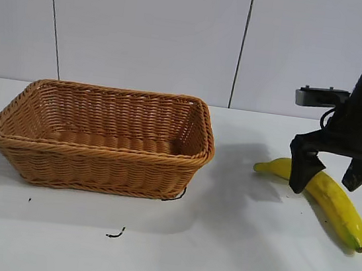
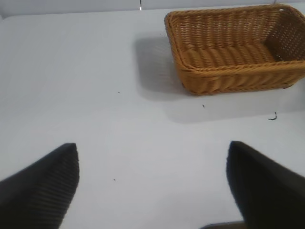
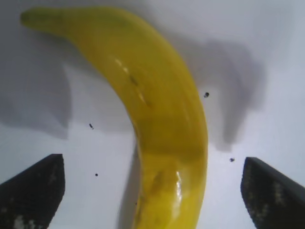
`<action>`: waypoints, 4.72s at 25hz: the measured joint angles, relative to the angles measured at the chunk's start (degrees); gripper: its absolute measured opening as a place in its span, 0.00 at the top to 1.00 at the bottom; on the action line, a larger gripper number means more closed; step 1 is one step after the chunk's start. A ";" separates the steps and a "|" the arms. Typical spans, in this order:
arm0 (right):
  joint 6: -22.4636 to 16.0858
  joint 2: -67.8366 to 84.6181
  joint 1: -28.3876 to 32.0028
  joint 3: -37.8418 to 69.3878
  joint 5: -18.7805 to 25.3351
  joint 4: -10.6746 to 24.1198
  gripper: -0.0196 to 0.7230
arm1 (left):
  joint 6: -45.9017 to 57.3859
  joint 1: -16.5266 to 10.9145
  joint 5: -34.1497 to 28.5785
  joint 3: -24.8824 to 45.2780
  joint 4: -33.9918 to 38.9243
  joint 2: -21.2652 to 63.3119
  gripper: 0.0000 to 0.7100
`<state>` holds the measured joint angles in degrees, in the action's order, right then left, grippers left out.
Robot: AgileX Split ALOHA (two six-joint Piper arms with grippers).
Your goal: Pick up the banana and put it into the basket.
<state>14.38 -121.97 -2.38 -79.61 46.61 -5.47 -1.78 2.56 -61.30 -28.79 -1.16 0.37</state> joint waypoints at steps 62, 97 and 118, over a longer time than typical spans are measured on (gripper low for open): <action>6.79 -1.05 -30.39 -39.02 4.86 5.47 0.58 | 0.00 0.00 0.00 0.00 0.00 0.00 0.11; 10.21 -12.96 -33.18 -39.22 0.05 4.93 0.12 | 0.00 0.00 0.00 0.00 0.00 0.00 0.11; -15.45 -12.77 -14.05 -56.97 22.66 8.11 0.05 | 0.00 0.00 0.00 0.00 0.00 0.00 0.11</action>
<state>-1.08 -134.74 -16.44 -136.57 69.27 2.64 -1.78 2.56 -61.30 -28.79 -1.16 0.37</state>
